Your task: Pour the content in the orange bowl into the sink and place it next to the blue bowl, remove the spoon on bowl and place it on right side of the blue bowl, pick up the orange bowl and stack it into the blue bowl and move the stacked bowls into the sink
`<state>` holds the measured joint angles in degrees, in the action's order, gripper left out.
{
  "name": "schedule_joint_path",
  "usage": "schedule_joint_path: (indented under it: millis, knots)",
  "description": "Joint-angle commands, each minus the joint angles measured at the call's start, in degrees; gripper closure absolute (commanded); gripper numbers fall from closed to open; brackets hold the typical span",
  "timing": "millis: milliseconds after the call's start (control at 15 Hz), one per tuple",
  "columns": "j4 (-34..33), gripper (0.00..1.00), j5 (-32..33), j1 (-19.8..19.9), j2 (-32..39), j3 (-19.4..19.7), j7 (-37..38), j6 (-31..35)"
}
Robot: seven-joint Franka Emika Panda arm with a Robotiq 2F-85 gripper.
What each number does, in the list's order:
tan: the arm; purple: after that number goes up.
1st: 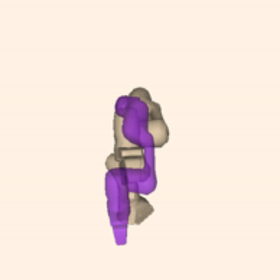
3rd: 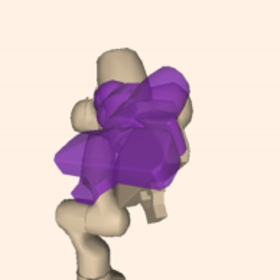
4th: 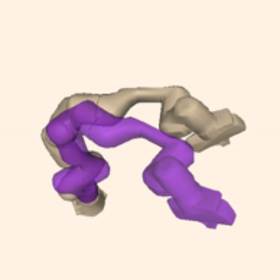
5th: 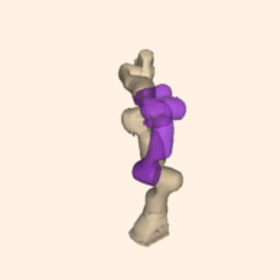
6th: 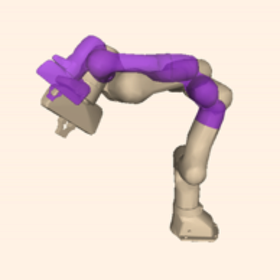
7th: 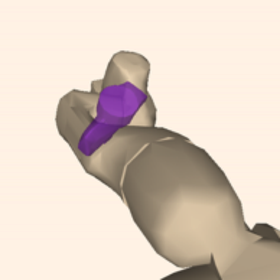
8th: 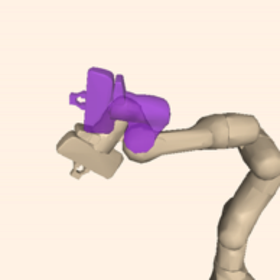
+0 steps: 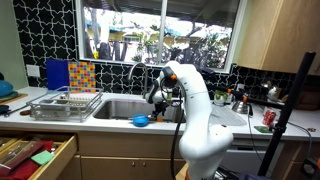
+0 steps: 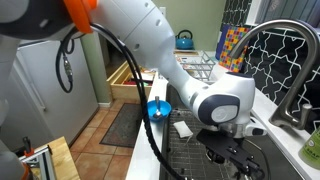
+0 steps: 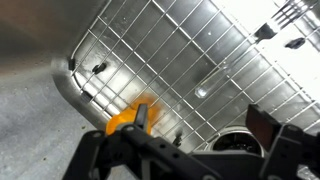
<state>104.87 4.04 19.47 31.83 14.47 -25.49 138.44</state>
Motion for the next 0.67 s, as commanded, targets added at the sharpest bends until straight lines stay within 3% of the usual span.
schedule_joint_path:
  millis: [0, 333, 600]
  knots:
    - [-7.6, 0.0, -0.5, 5.3, 8.7, -3.6, -3.6, 2.5]
    - [-15.7, 0.0, -3.5, 11.2, 15.5, -10.2, -9.2, 4.3]
    - [-21.8, 0.0, -4.6, 12.8, 19.9, -12.0, -10.9, 4.5]
